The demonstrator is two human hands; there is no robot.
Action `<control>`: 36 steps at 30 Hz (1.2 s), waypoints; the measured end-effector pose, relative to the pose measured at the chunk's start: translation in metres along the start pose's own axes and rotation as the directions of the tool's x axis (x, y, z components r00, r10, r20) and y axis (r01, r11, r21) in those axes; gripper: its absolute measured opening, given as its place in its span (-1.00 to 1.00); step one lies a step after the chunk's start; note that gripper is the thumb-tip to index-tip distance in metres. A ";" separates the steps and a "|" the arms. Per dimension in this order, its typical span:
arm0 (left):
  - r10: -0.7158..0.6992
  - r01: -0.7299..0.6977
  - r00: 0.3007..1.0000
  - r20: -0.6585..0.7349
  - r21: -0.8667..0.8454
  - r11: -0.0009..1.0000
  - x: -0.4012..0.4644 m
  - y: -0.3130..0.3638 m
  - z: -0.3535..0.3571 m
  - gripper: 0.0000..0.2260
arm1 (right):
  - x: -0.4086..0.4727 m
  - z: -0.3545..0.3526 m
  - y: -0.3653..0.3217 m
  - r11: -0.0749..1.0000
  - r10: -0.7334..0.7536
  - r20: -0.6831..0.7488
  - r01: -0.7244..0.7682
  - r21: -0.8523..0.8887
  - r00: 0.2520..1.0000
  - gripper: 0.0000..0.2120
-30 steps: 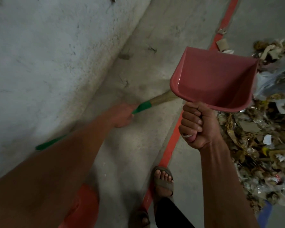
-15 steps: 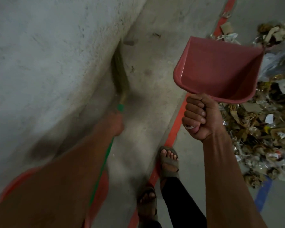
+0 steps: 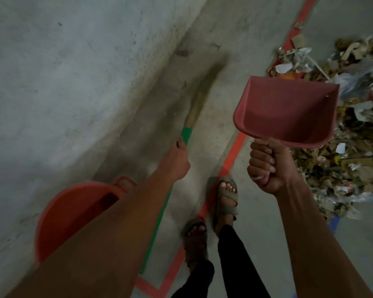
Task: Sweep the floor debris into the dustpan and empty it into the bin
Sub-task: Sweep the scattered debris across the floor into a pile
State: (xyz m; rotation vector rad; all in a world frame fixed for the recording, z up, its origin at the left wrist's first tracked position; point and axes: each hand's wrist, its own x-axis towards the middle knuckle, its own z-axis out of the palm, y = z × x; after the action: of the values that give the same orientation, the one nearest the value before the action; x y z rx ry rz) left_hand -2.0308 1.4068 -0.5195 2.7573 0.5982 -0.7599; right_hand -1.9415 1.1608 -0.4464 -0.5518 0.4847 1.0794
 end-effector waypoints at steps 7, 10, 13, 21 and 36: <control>-0.431 0.466 0.883 0.185 -0.238 0.852 -0.029 -0.033 0.019 -0.44 | -0.027 0.012 0.025 0.997 0.046 -0.038 -0.048 -0.067 0.998 -0.60; -0.298 0.344 0.916 0.268 -0.144 0.928 -0.040 -0.027 0.042 -0.58 | -0.032 0.002 0.034 0.995 0.043 -0.040 -0.046 -0.087 0.998 -0.60; -0.120 0.171 0.948 0.294 -0.152 0.973 -0.050 -0.008 0.069 -0.49 | -0.036 -0.015 0.040 0.994 0.053 -0.040 -0.056 -0.093 0.998 -0.61; 0.249 -0.205 0.960 0.131 -0.280 0.938 -0.097 0.025 0.087 -0.37 | -0.073 -0.028 0.054 0.992 0.080 -0.108 -0.090 -0.085 0.991 -0.63; -0.190 0.276 0.927 0.322 -0.245 0.929 -0.109 0.003 0.095 -0.41 | -0.061 -0.030 0.030 0.990 0.033 -0.100 -0.047 -0.136 0.994 -0.62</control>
State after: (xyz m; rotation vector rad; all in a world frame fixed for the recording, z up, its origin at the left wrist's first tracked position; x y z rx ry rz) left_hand -2.1562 1.3389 -0.5415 2.2765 0.9059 -1.0216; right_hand -1.9962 1.1109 -0.4376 -0.7223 0.5102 1.1337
